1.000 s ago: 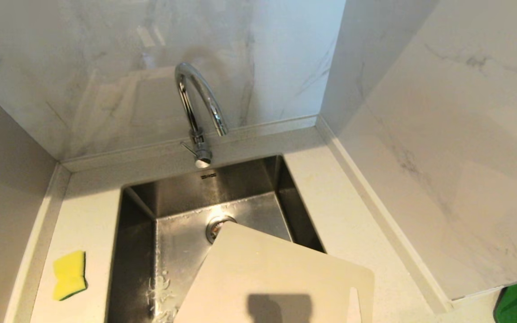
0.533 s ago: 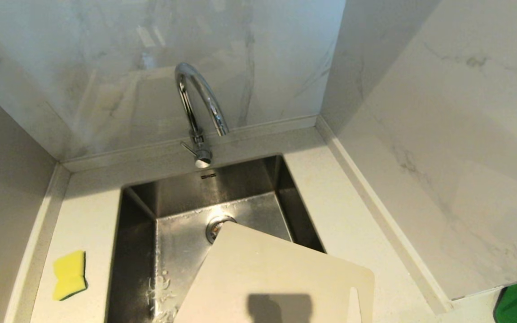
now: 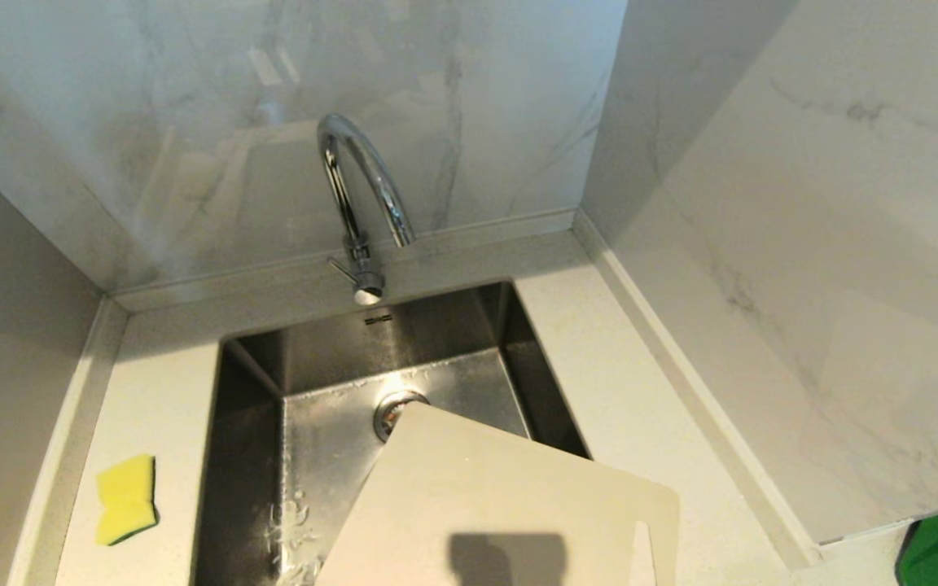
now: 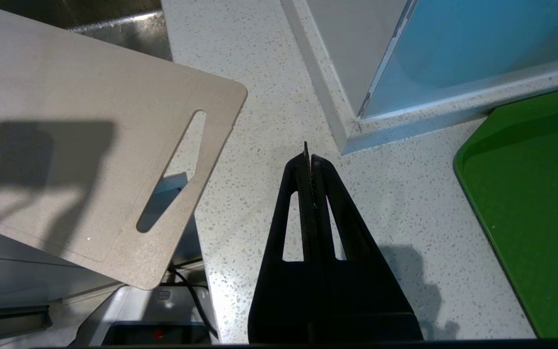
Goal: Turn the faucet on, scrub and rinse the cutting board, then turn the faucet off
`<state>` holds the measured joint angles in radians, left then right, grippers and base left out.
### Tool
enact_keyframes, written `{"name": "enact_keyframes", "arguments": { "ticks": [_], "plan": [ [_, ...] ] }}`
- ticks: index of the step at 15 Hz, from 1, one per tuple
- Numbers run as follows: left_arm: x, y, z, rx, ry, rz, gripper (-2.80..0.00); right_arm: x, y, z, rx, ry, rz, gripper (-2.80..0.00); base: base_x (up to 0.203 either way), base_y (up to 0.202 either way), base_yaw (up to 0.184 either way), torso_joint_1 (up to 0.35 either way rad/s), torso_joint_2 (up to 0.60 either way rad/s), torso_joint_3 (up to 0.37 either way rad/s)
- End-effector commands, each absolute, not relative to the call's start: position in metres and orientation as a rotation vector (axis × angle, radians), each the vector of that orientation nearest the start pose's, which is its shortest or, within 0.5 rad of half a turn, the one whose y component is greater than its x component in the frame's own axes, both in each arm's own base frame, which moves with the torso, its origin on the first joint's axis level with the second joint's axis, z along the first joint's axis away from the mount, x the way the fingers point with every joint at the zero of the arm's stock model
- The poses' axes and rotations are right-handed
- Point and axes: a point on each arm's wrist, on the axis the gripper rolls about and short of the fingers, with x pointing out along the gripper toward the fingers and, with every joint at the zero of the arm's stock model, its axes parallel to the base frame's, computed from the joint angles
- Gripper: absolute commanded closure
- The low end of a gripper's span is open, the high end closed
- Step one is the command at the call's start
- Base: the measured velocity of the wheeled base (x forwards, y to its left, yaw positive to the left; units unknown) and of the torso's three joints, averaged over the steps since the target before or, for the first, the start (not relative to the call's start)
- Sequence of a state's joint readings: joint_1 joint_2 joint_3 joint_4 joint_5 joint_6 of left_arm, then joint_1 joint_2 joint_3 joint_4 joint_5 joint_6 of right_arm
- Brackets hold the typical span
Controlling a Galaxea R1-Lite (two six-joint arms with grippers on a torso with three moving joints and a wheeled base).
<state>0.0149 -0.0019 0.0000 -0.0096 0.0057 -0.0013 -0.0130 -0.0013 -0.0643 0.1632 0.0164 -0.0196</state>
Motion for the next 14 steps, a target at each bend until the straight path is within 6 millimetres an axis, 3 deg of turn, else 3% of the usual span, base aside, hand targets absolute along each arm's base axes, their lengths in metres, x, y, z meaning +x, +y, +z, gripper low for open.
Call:
{"name": "enact_keyframes", "arguments": {
  "ticks": [1,14],
  "plan": [
    [-0.0229,-0.0002,0.0761,-0.001,-0.012,0.021,0.00,-0.0286,0.0008,0.0763,-0.018,0.098,0.004,0.00,0.000,0.000,0.000,0.000,0.00,0.000],
    [-0.0230,-0.0002,0.0761,-0.001,-0.012,0.021,0.00,-0.0277,0.0006,0.0760,-0.020,0.086,0.000,0.00,0.000,0.000,0.000,0.000,0.00,0.000]
  ]
}}
